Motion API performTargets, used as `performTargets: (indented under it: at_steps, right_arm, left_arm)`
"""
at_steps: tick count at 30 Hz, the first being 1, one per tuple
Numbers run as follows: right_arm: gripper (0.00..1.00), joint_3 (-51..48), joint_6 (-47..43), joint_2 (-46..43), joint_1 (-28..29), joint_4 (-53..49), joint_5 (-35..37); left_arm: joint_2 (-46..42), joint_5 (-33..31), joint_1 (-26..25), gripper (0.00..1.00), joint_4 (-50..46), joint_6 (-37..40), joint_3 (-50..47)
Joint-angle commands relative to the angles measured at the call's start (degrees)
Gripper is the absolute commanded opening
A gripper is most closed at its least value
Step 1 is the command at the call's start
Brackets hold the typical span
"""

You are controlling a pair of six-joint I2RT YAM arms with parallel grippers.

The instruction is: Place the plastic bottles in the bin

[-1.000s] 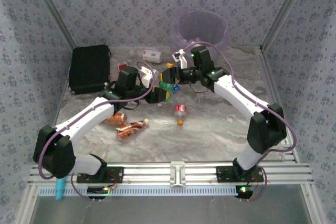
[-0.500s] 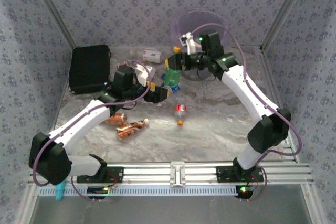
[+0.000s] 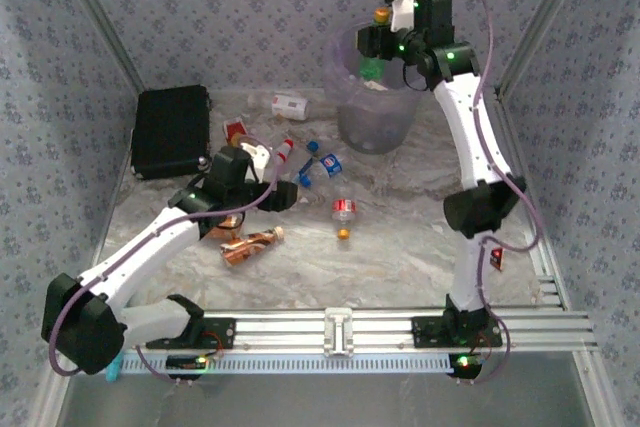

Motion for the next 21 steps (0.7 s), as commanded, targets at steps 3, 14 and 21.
performTargets:
  at_steps: [3, 14, 21]
  right_arm:
    - [0.36, 11.89, 1.96, 10.45, -3.83, -4.38, 1.76]
    - [0.38, 5.93, -1.30, 12.57, -5.01, -6.00, 2.46]
    - [0.45, 5.59, -3.05, 14.11, -4.37, -6.41, 5.99]
  left_arm:
    - [-2.54, -3.71, 0.19, 0.86, -2.20, 0.97, -0.67]
    - [-1.64, -4.18, 0.42, 0.83, -3.96, 0.38, 0.17]
    - [-0.83, -3.27, 0.44, 0.82, -4.12, -0.07, 0.75]
